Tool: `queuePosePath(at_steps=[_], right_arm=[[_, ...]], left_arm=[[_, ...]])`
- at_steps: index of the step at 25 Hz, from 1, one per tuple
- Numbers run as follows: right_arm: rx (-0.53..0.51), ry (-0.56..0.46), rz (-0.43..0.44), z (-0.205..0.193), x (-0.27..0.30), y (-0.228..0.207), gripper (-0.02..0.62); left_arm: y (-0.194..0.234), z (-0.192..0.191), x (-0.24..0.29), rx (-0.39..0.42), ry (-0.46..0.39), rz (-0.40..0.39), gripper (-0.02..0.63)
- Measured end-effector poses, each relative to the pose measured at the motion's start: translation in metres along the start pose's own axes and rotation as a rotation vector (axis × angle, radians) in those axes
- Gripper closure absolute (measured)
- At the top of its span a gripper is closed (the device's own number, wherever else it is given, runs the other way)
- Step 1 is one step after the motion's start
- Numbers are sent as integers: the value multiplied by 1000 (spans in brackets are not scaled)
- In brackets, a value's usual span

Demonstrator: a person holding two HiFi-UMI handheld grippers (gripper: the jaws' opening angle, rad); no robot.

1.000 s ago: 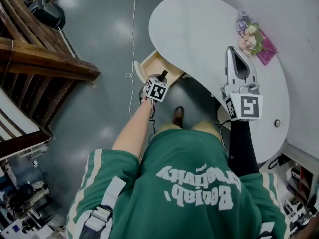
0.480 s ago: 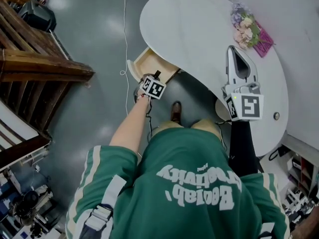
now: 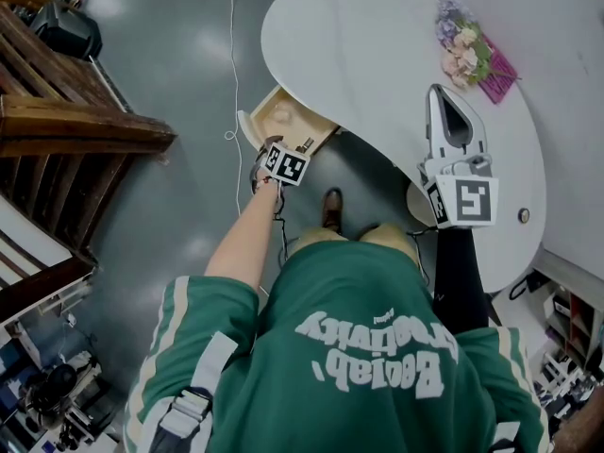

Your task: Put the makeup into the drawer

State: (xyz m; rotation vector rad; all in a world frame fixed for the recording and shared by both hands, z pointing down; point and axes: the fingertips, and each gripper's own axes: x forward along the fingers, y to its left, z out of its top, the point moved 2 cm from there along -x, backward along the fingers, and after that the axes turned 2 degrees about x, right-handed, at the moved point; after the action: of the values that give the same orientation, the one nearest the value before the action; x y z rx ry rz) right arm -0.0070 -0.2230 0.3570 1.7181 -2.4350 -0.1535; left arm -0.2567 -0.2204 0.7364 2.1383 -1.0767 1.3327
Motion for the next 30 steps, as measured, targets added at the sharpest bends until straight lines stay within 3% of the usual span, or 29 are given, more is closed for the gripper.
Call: queuePosePath(at_steps=[4, 7, 14, 21, 23, 30], right_arm=[[2, -4, 4, 1, -3, 2, 586], [6, -9, -3, 4, -1, 3, 586], [23, -42, -17, 10, -2, 1, 586], [25, -76, -31, 20, -2, 1, 586], [25, -82, -31, 22, -4, 2, 586], [3, -75, -89, 25, -28, -9, 586]], left_arm=[[-2, 1, -4, 3, -14, 3, 373], [12, 20, -21, -14, -101, 30, 373], [45, 127, -140, -54, -514, 133, 373], [30, 231, -261, -25, -894, 115, 373], [27, 243, -277, -1, -945, 125, 373], [1, 261, -296, 63, -993, 76, 374]])
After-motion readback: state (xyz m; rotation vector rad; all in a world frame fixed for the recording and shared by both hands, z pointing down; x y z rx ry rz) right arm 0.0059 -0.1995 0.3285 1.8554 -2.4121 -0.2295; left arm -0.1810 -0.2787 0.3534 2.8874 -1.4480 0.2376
